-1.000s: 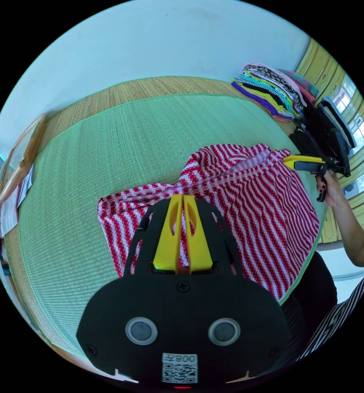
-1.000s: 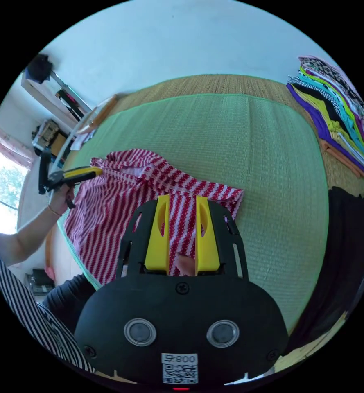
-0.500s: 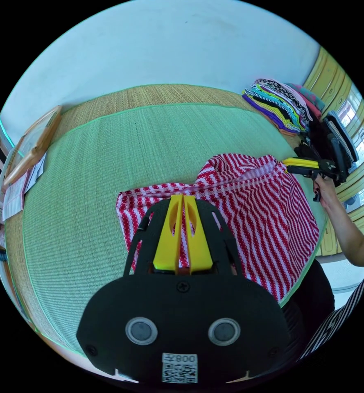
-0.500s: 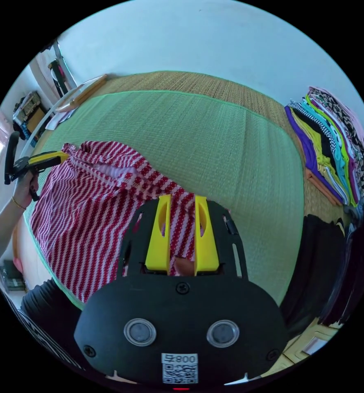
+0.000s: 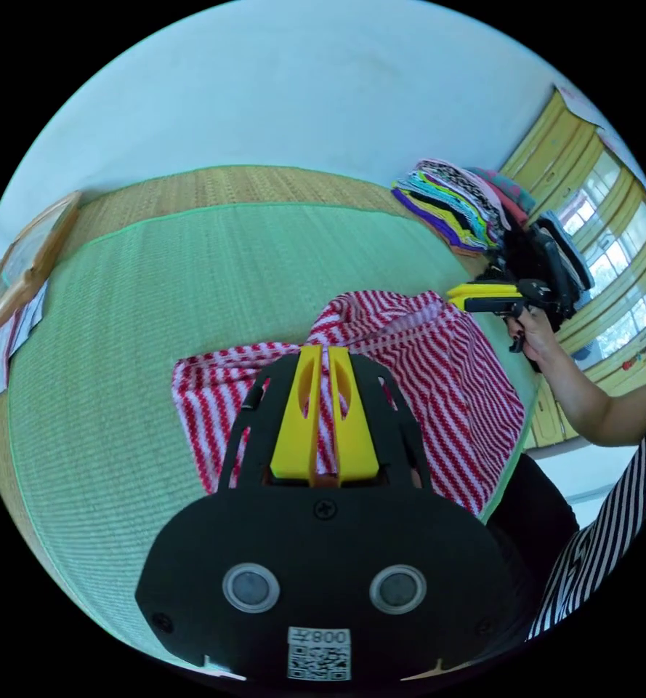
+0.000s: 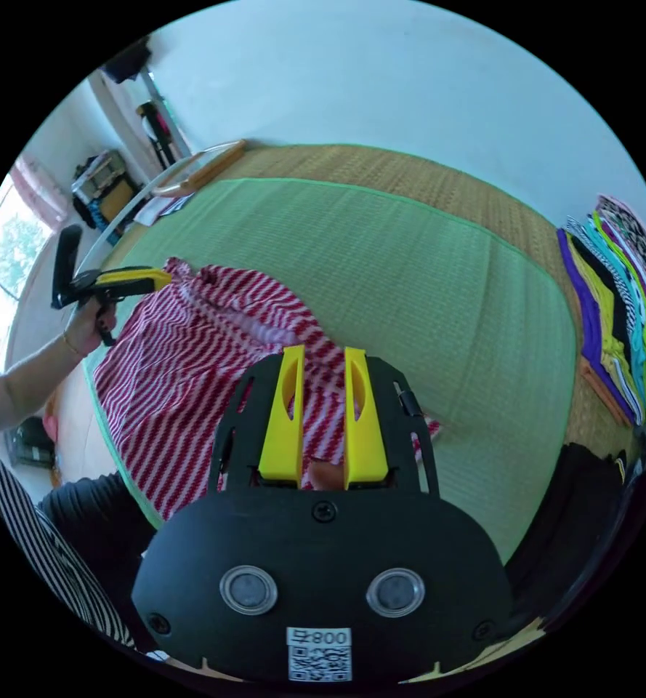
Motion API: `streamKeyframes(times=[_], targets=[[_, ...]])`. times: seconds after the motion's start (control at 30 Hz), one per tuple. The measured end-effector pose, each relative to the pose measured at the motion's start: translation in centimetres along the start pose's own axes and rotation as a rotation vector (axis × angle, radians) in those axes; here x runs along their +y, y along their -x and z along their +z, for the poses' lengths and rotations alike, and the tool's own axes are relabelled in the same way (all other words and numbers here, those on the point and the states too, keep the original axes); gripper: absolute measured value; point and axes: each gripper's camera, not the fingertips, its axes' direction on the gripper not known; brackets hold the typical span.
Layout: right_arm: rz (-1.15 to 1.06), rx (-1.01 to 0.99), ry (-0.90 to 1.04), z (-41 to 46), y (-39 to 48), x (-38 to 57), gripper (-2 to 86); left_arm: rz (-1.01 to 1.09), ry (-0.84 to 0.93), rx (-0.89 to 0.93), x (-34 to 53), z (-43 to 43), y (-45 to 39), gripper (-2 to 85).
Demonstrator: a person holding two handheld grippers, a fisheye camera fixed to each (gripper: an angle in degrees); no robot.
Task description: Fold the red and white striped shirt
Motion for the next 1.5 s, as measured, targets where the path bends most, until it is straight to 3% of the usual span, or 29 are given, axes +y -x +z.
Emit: streamKeyframes(times=[0.17,0.47,0.73,0.87,1.07,1.33,1.5], targets=[[-0.064,0.046,0.07,2.7,1.8,-2.1,9.3,0.106,0.117,-0.088,-2.8,3.2,-2.1,0.2],[-0.031,0.135,0.089,2.8,-0.3,-4.7,8.3,0.029,0.046,-0.135,-3.9,1.7,-0.1,0.5],[0.124,0.062,0.036,0.0,-5.2,1.1,7.5,-0.159,-0.04,-0.144,0.7,-3.3,3.7,5.2],[0.209,0.004,0.029,-0.7,-6.7,5.3,8.2,-0.182,0.017,-0.189,1.3,-3.0,4.4,6.7],[0.256,0.069,0.071,0.2,-7.8,7.2,7.8,-0.205,0.1,-0.263,0.4,-1.0,5.5,1.7],[0.281,0.113,0.077,0.4,-9.2,7.7,2.5,-0.309,0.009,-0.317,1.3,-3.8,6.9,0.9],[0.218,0.052,0.021,-0.4,-7.1,7.4,5.6,-0.203,-0.066,-0.122,0.1,-3.4,4.6,3.4]])
